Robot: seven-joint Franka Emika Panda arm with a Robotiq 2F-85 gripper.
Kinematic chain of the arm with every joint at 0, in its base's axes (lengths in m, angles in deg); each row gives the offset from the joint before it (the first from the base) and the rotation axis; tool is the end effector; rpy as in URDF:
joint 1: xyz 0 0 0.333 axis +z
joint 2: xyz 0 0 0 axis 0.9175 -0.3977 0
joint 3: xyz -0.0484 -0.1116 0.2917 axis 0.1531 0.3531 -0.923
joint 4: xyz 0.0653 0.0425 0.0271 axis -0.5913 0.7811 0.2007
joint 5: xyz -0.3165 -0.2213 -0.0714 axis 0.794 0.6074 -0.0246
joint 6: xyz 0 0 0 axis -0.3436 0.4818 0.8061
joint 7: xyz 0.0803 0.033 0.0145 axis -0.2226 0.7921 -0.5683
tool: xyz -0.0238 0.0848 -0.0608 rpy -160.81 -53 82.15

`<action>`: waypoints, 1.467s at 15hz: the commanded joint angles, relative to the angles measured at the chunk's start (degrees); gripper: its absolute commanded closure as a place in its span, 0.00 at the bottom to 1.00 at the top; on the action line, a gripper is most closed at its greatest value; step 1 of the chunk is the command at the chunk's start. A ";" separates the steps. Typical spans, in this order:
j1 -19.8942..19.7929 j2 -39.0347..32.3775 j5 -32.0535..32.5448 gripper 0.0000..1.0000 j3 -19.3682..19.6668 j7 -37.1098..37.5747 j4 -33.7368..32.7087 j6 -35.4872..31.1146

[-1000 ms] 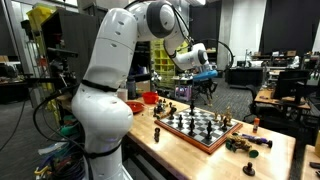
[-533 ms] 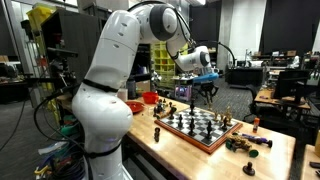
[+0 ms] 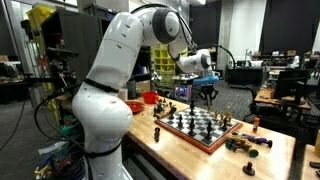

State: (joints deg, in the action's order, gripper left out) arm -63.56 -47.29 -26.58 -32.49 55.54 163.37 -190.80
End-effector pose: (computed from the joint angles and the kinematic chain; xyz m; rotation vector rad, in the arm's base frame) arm 0.6714 0.0327 0.3666 2.8651 0.5201 -0.0060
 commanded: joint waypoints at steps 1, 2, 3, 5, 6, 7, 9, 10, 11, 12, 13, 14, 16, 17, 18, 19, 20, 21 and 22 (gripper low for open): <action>-0.13 -0.73 -1.01 0.96 0.08 0.45 -1.55 2.11; -0.22 -0.90 -1.09 0.96 0.09 0.49 -1.60 2.24; -0.29 -1.10 -1.15 0.96 0.09 0.57 -1.70 2.30; -0.43 -1.31 -1.33 0.96 0.09 0.66 -1.71 2.39; -0.55 -1.41 -1.49 0.96 0.06 0.66 -1.62 2.10; -0.68 -1.53 -1.72 0.96 0.02 0.59 -1.60 1.90; -0.91 -1.66 -2.17 0.96 0.02 0.52 -1.44 1.44; -1.01 -1.75 -2.50 0.96 0.00 0.49 -1.44 1.39; -1.09 -1.79 -2.68 0.96 -0.01 0.46 -1.36 1.23; -1.16 -1.83 -2.79 0.96 -0.01 0.42 -1.30 0.98; -1.22 -1.84 -2.85 0.96 -0.01 0.36 -1.27 0.83; -1.25 -1.84 -2.85 0.96 0.00 0.36 -1.24 0.71; -1.32 -1.87 -2.83 0.96 -0.03 0.27 -1.21 0.52; -1.28 -1.89 -2.77 0.96 -0.04 0.24 -1.19 0.45; -1.24 -1.89 -2.69 0.96 -0.05 0.22 -1.15 0.31; -1.17 -1.90 -2.54 0.57 -0.03 0.26 -1.11 0.12; -1.19 -1.92 -2.60 0.56 -0.09 0.11 -1.08 -0.02; -1.14 -1.89 -2.54 0.52 -0.11 0.12 -1.00 -0.20; -1.11 -1.86 -2.51 0.45 -0.13 0.12 -0.97 -0.32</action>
State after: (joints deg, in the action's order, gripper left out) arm -64.66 -49.35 -28.28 -32.52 56.04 162.70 -190.76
